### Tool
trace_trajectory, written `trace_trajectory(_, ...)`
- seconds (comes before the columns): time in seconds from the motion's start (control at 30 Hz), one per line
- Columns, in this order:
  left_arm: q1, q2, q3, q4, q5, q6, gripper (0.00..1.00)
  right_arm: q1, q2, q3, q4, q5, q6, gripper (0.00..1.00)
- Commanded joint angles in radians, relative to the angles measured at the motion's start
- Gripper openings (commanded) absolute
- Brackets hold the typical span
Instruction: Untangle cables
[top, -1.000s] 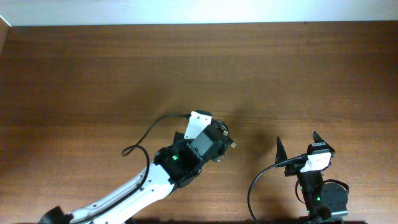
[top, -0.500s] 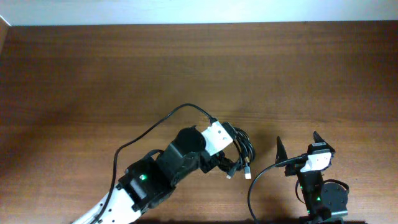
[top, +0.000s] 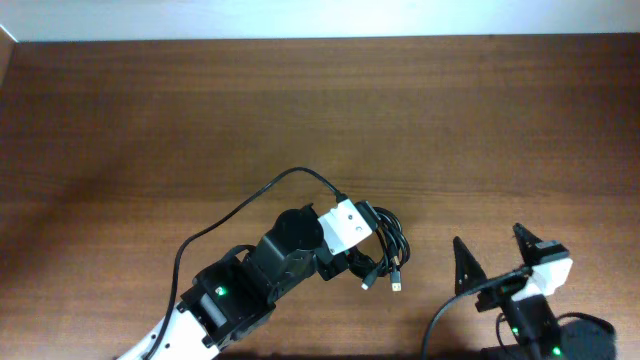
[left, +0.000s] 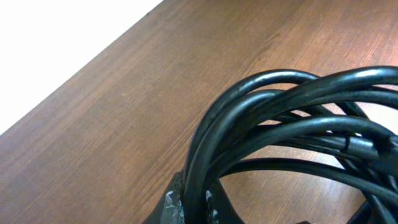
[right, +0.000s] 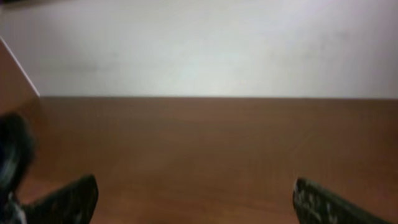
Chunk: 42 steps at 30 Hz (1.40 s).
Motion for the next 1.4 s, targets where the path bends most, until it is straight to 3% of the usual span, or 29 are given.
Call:
trace_trajectory(0.0,0.002,-0.021,0.020,0.012,0.066,0.024,0.00,0.006,0.092,0.200,-0.198,-0.047,0.011,0.99)
trace_trajectory(0.13,0.002,-0.021,0.020,0.014,0.262,0.098,0.00,0.006,0.288,0.422,-0.431,-0.301,0.011,0.99)
trace_trajectory(0.33,0.002,-0.021,0.020,0.061,0.396,0.111,0.00,0.006,0.335,0.435,-0.437,-0.422,0.012,0.99)
trace_trajectory(0.37,0.002,-0.021,0.020,0.079,0.471,0.186,0.00,0.006,0.335,0.435,-0.421,-0.438,0.063,0.99)
trace_trajectory(0.4,0.014,-0.021,0.020,0.103,0.533,0.203,0.00,0.006,0.335,0.435,-0.396,-0.440,0.142,0.99)
trace_trajectory(0.47,0.096,-0.021,0.020,0.155,0.722,0.204,0.00,0.006,0.335,0.435,-0.326,-0.522,0.161,0.99)
trace_trajectory(0.6,0.351,-0.021,0.020,0.199,1.191,0.248,0.00,0.006,0.335,0.435,-0.190,-0.640,0.284,0.97)
trace_trajectory(0.83,0.365,0.000,0.020,0.279,1.205,0.248,0.00,0.006,0.341,0.433,-0.201,-0.697,0.303,0.96)
trace_trajectory(1.1,0.290,0.185,0.020,0.571,1.206,0.246,0.00,0.006,0.359,0.432,-0.220,-0.832,0.294,0.96)
trace_trajectory(1.2,0.256,0.189,0.020,0.621,1.205,0.246,0.00,0.006,0.359,0.432,-0.219,-0.832,0.294,0.84)
trace_trajectory(1.33,0.212,0.189,0.020,0.654,1.137,0.246,0.00,0.006,0.359,0.430,-0.219,-0.832,0.268,0.78)
trace_trajectory(1.37,0.198,0.189,0.020,0.662,1.136,0.246,0.00,0.006,0.359,0.427,-0.219,-0.833,0.270,0.66)
